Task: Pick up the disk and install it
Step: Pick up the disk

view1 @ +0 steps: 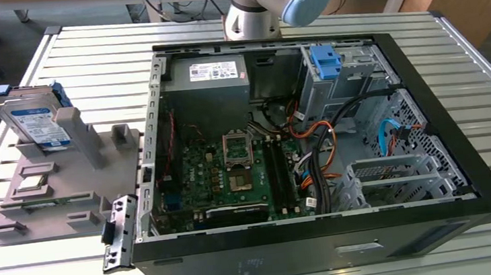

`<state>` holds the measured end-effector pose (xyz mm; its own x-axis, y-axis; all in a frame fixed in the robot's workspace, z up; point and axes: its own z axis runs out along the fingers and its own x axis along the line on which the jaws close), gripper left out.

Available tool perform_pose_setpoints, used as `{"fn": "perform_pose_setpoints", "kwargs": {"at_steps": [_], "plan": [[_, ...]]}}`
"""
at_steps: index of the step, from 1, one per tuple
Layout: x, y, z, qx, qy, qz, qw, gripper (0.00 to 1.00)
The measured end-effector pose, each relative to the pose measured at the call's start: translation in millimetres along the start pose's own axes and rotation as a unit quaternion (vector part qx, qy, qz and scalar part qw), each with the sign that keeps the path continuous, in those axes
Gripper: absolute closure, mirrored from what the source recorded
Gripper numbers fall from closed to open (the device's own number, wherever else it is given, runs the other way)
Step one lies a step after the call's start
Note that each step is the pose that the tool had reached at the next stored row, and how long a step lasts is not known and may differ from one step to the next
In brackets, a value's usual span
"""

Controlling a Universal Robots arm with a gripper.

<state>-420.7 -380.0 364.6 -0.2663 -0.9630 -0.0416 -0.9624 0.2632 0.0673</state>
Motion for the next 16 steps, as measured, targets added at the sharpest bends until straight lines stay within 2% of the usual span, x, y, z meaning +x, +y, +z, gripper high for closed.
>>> {"fn": "perform_pose_setpoints", "kwargs": {"at_steps": [6, 11, 14, 16], "plan": [[0.1, -0.1, 0.3, -0.0017, 0.0023, -0.041, 0.9992, 0.89], [0.0, -0.1, 0.9, 0.0008, 0.0023, -0.067, 0.9977, 0.89], [0.1, 0.0, 0.9, 0.0012, 0.0022, -0.068, 0.9977, 0.89], [0.2, 0.2, 1.3, 0.0035, 0.0017, -0.069, 0.9976, 0.89]]}}
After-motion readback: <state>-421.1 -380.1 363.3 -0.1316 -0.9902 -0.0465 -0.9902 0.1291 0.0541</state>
